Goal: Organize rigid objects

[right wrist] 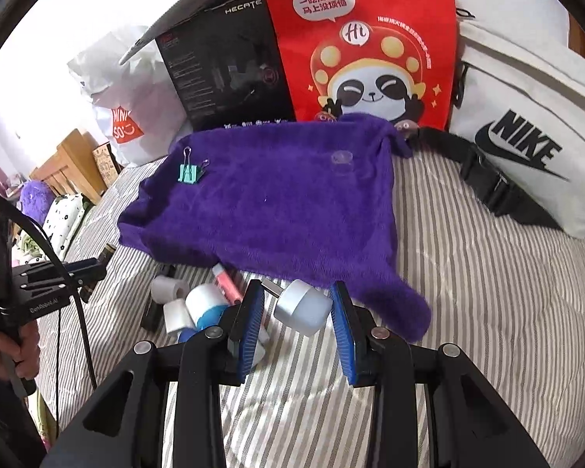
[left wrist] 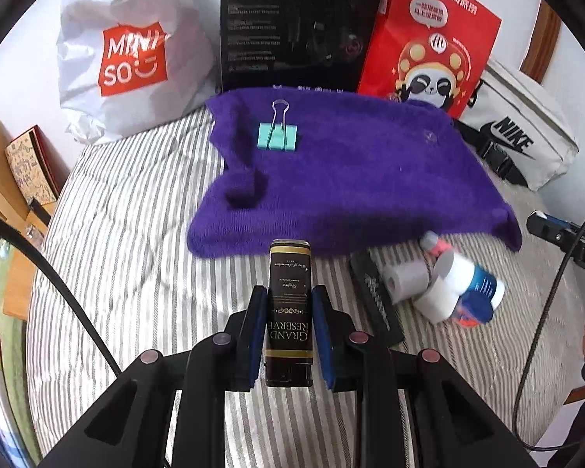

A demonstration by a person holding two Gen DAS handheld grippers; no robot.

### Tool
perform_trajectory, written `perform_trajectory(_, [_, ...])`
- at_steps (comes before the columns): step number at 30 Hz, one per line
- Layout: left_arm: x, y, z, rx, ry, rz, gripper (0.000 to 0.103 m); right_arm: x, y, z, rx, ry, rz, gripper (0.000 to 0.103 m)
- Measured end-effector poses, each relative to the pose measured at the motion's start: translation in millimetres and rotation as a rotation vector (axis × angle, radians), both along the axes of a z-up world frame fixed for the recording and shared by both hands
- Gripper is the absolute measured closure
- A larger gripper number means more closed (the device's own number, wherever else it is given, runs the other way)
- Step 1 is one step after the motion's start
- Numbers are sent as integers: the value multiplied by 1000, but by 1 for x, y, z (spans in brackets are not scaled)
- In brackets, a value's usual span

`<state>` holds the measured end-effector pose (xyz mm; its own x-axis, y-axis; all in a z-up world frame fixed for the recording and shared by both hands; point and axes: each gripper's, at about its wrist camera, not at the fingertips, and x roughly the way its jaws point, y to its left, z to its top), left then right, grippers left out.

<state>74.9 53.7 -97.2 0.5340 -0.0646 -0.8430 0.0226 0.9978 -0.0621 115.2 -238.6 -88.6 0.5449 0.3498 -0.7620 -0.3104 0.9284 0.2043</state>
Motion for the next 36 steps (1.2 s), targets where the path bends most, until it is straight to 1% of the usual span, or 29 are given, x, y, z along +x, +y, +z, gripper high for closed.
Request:
perform_trajectory(8, [22,4,8,-3,-18,2,80,21,-1,6,-9,-6,-13,68])
perform_trajectory(19, [56,11,11,-49,-37,5,80,59,5,4,-22,-12,-23,68])
perform_trajectory(25, [78,12,4,-59,-27,6,80,82,10,-2,-40,-6,-22,68])
perform_trajectory(36, [96,14,-8,-78,-17,6,80,130,23,-31,-59,28,-27,68])
